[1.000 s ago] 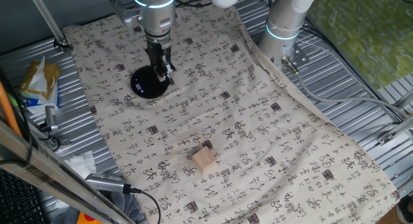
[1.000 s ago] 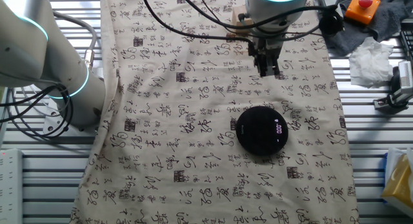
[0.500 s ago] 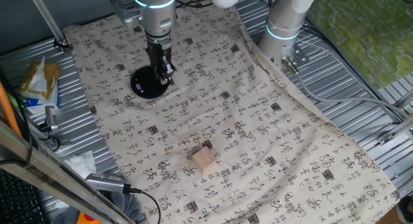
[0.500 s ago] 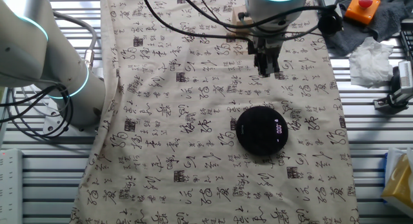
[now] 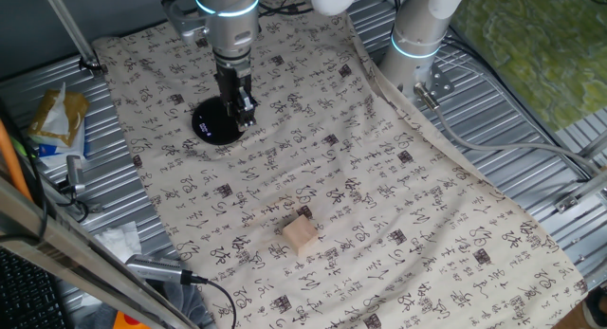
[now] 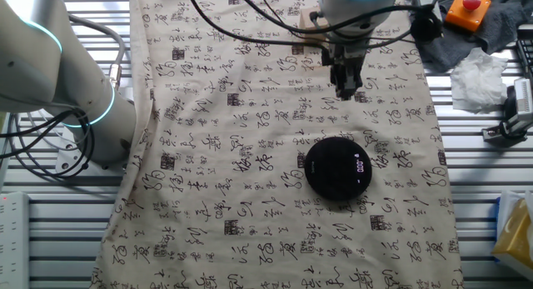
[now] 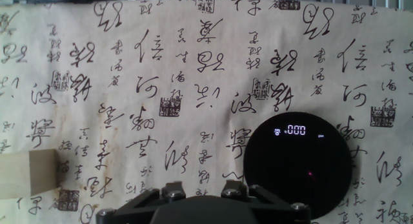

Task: Place the block on the scale

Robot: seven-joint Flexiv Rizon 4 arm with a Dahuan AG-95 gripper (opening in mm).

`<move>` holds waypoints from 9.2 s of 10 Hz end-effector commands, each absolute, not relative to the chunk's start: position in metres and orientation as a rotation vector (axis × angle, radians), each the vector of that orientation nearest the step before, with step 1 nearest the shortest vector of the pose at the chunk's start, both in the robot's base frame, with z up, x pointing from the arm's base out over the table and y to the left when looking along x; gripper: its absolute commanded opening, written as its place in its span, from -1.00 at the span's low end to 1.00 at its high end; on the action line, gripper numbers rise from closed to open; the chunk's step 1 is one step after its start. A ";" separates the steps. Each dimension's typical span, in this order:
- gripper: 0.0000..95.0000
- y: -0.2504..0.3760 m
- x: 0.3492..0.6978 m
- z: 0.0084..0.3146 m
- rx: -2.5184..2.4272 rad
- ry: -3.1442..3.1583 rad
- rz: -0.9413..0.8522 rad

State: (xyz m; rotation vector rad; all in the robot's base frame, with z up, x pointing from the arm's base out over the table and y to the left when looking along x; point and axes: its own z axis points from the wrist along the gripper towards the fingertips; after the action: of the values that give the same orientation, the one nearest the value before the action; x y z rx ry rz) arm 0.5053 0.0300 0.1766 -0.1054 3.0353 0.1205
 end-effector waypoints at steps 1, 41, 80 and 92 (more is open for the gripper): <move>-0.20 0.033 0.507 0.177 -0.094 3.036 0.127; 0.20 0.095 0.537 0.165 -0.125 3.048 0.062; -0.20 0.080 0.523 0.152 -0.526 3.048 0.066; 0.20 0.141 0.512 0.141 -0.191 3.061 0.087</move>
State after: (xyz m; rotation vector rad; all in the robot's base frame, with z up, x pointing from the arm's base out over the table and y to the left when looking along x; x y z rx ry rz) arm 0.5129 0.1405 0.1425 -0.2096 3.0649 0.0911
